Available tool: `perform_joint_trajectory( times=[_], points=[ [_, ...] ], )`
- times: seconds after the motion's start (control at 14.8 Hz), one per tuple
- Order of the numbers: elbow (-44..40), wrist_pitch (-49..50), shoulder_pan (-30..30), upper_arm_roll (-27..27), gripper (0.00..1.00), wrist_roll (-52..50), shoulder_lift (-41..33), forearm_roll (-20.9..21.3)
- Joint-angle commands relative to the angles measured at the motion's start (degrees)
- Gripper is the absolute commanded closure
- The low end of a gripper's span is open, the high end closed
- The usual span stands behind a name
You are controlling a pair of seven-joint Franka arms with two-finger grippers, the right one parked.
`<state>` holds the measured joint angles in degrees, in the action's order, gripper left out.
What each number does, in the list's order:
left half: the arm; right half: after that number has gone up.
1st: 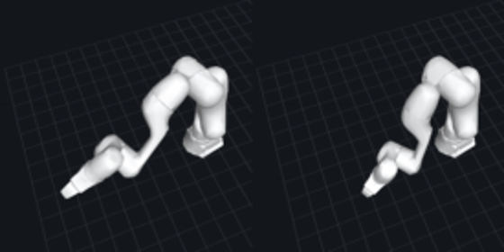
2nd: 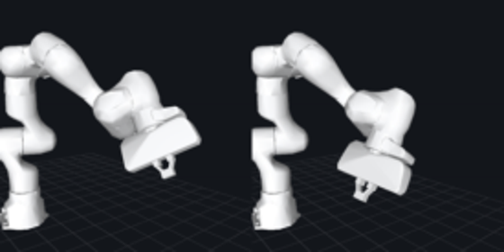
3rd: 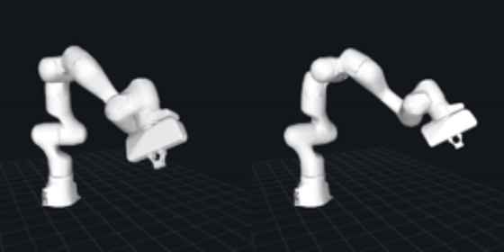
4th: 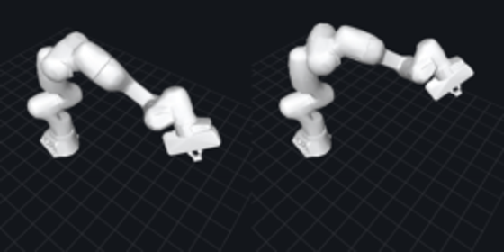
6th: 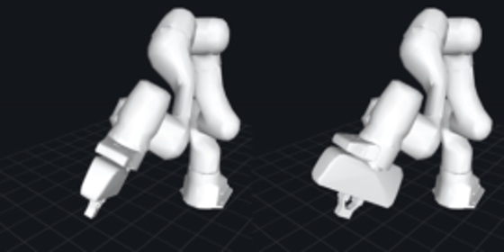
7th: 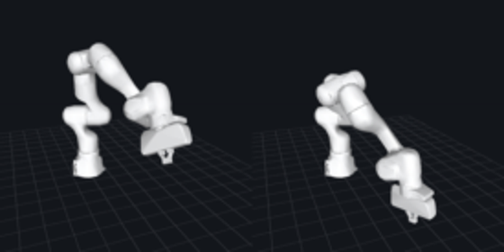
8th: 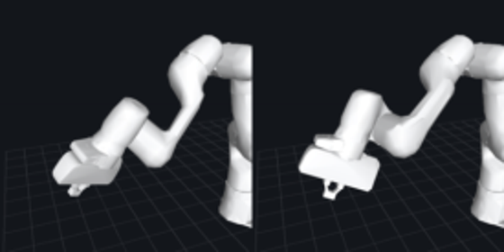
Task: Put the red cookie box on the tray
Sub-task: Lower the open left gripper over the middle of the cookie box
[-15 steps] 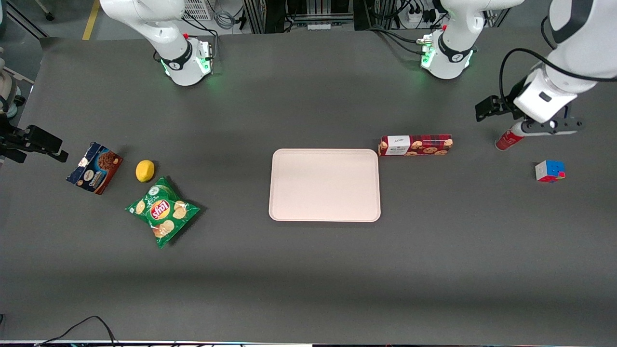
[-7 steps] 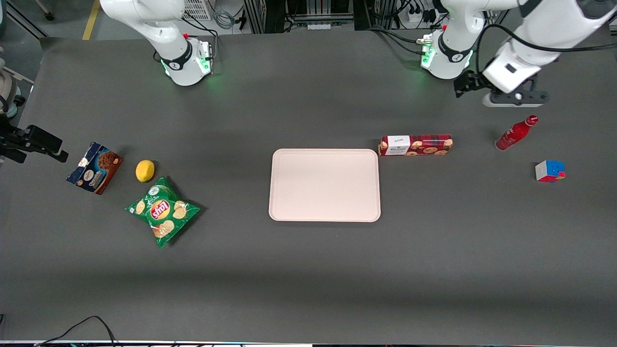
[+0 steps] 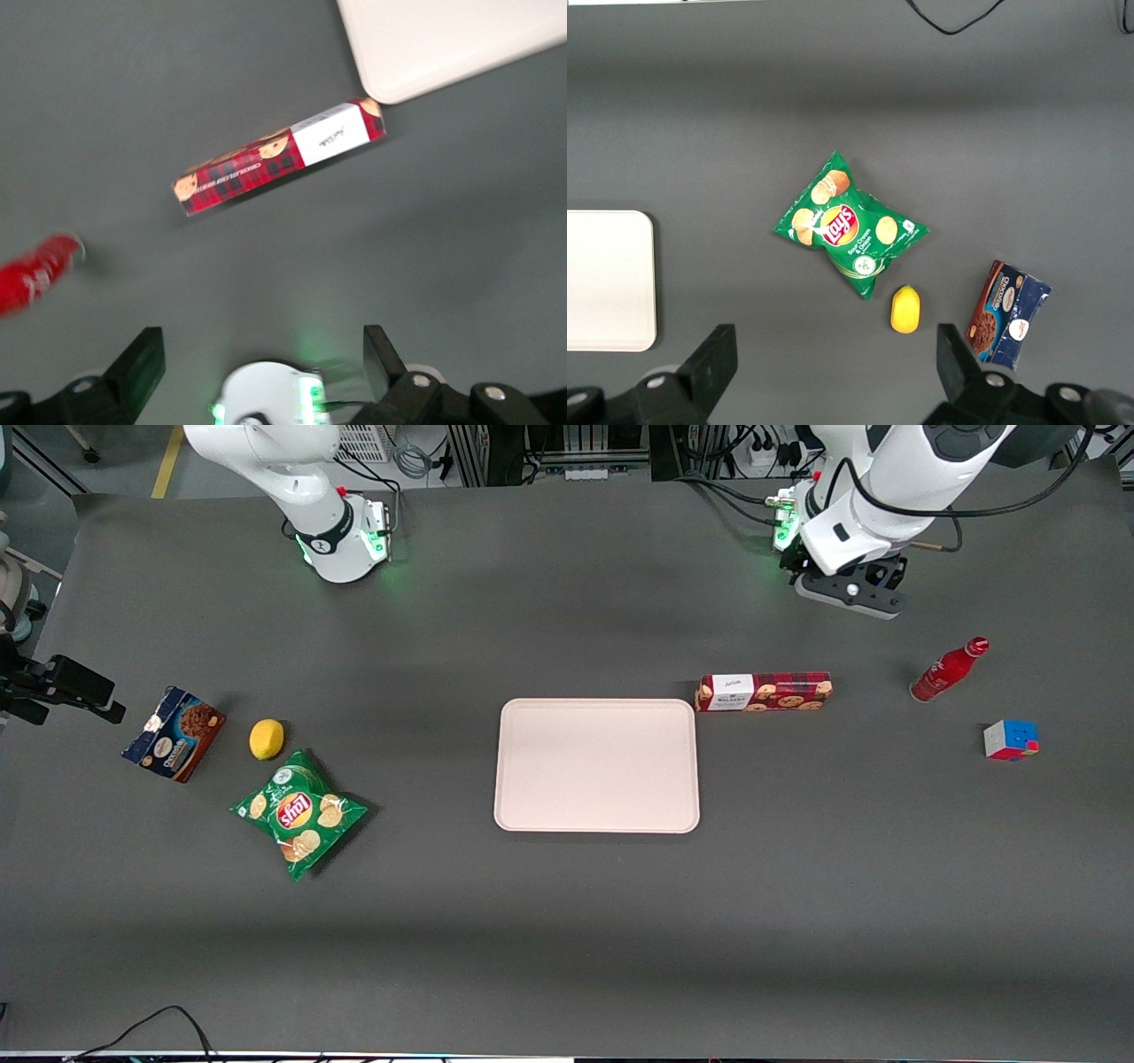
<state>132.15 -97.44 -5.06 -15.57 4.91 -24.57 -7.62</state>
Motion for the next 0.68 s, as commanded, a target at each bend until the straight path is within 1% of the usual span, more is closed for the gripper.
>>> perform_joint_trajectory(
  times=[0.0,0.07,0.2,0.41,0.61],
  points=[
    [1.96,-2.57,0.31,0.89,0.00,18.16,-1.18,-0.11],
    [2.58,-3.71,0.23,0.89,0.00,23.86,-1.18,0.15],
    [5.73,-9.23,0.31,0.89,0.00,38.17,-1.18,0.42],
    [13.02,-21.43,0.40,1.07,0.00,55.15,-1.70,0.42],
    [16.20,-27.17,0.40,0.98,0.00,62.04,-1.79,0.42]
  ],
)
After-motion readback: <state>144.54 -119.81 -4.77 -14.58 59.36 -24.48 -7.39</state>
